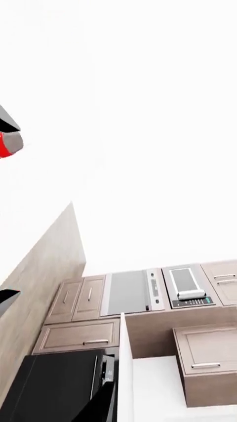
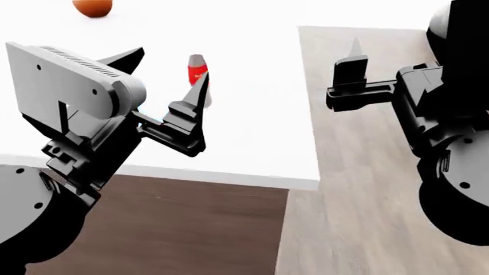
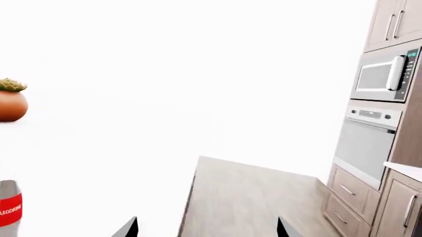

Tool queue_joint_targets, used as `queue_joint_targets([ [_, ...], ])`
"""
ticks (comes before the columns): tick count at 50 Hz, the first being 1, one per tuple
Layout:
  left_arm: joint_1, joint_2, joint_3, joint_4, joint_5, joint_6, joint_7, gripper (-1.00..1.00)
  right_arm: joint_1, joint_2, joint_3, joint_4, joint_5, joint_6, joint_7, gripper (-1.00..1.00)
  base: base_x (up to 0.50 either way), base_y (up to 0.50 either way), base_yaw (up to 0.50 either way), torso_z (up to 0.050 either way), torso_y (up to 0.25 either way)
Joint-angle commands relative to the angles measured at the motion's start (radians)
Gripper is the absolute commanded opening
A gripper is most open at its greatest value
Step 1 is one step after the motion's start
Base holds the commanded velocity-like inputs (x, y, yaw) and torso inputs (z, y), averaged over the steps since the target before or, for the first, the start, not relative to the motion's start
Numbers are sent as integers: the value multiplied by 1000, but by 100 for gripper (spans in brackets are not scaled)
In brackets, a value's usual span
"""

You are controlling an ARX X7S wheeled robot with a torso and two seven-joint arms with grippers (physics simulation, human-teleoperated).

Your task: Move the drinks to the dining counter.

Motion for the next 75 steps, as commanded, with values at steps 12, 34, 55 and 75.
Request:
queue_joint_targets([
  [12, -10, -5, 9, -3, -8, 2, -8, 100, 2, -2, -2, 10, 2, -8, -10, 100, 524, -195, 0, 0, 0],
  [34, -4, -12, 21, -1, -6, 12, -9, 100, -13, 7, 0, 9, 1, -20, -13, 100, 521, -170, 0, 0, 0],
  [55, -8, -20, 22, -2, -17, 17, -14, 100, -5, -5, -14, 25, -7, -20, -22, 100, 519, -153, 0, 0, 0],
  [75, 4, -23, 35, -10, -2, 34, -6, 100, -17, 0, -18, 25, -15, -26, -26, 100, 519, -145, 0, 0, 0],
])
